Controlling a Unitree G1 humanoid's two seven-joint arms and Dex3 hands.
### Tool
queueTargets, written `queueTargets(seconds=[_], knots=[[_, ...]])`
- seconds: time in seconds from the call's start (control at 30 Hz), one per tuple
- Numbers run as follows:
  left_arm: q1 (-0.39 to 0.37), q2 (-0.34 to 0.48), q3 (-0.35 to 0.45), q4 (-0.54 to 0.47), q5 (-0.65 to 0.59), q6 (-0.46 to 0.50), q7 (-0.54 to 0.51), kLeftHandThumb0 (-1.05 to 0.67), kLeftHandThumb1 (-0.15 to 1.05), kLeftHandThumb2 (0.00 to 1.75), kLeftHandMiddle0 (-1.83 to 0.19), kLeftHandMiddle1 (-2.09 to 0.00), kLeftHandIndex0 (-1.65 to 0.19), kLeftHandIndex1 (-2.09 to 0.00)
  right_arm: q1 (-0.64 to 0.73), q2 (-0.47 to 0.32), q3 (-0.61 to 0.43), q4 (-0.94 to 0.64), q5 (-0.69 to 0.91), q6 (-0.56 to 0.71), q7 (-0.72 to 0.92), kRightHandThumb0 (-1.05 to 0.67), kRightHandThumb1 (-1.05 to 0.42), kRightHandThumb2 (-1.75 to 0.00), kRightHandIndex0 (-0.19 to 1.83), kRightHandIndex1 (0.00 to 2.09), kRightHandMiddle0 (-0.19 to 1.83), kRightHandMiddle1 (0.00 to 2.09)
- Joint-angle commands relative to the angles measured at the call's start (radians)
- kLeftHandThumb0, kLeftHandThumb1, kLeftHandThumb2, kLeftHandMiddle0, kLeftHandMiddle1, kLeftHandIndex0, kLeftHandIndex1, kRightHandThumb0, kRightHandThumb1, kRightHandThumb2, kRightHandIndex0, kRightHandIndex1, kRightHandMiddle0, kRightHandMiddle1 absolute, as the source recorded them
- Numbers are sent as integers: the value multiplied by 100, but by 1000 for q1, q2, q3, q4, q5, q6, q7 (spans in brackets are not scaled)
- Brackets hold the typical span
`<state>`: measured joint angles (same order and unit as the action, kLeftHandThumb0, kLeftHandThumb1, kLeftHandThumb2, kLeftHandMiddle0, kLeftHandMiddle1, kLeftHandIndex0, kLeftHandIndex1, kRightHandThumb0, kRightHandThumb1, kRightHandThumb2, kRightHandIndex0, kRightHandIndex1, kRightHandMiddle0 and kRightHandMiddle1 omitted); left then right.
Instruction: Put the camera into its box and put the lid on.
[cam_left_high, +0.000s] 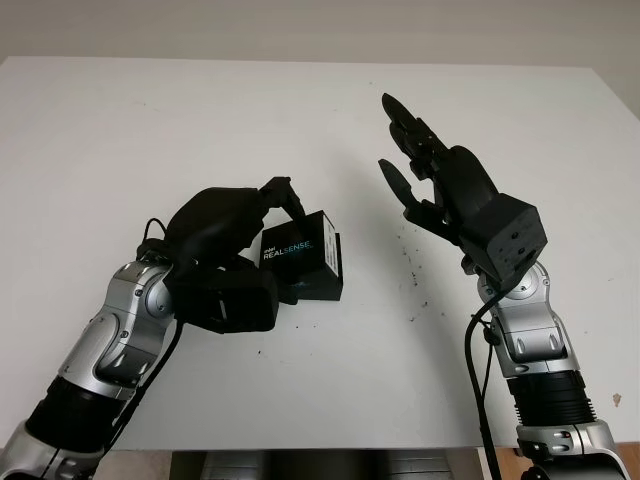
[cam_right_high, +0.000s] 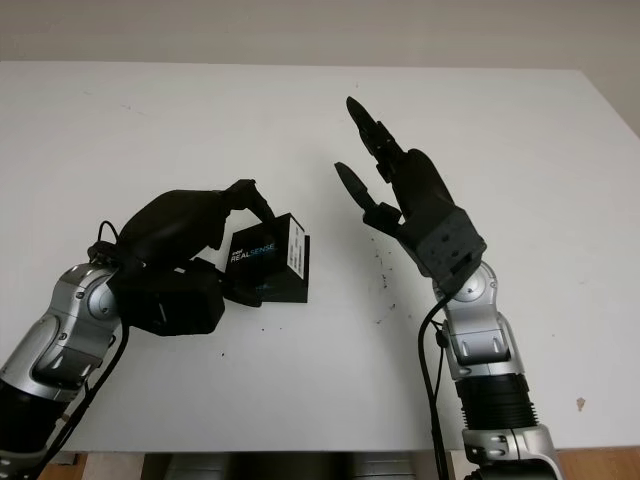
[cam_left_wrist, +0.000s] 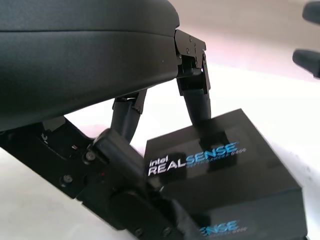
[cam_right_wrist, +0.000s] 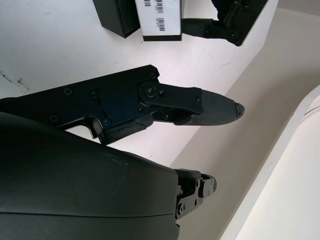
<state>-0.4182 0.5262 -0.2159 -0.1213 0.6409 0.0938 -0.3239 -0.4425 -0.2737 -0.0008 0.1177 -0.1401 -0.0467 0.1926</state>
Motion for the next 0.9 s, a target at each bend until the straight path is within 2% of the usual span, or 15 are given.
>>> queueTargets(seconds=[0.0, 0.1, 0.3, 0.47, 0.63, 0.73, 0.87], knots=[[-61, -8, 39, -51, -15, 18, -6, -29, 105, 17, -32, -200, -14, -173, 1, -7, 1, -11, 4, -12, 2, -69, -105, -54, 12, 5, 10, 5], [-67, -2, 54, -90, -38, 43, -32, -27, 105, 17, -34, -190, -16, -165, 2, -6, 2, -11, 5, -10, -1, -69, -105, -54, 12, 5, 10, 5], [-69, 3, 84, -115, -73, 16, -20, -26, 105, 14, -42, -188, -18, -167, 4, -8, 4, -4, 5, -20, -1, -68, -105, -54, 12, 6, 11, 5], [-69, 11, 97, -136, -79, 28, -32, -26, 105, 13, -47, -179, -22, -159, 7, -9, 5, -5, 5, -17, 1, -68, -105, -54, 11, 5, 10, 5], [-80, 20, 94, -154, -74, 69, -68, -28, 105, 16, -43, -183, -22, -158, 9, -8, 3, -10, 11, -4, 6, -69, -105, -54, 10, 5, 10, 5], [-91, 23, 88, -159, -69, 89, -93, -28, 105, 17, -40, -193, -21, -163, 10, -5, 4, -12, 7, -6, 2, -69, -105, -54, 10, 5, 10, 5], [-88, 19, 88, -157, -81, 81, -101, -27, 105, 15, -40, -195, -19, -166, 11, -2, 5, -12, 5, -1, -3, -69, -105, -53, 10, 5, 10, 5]])
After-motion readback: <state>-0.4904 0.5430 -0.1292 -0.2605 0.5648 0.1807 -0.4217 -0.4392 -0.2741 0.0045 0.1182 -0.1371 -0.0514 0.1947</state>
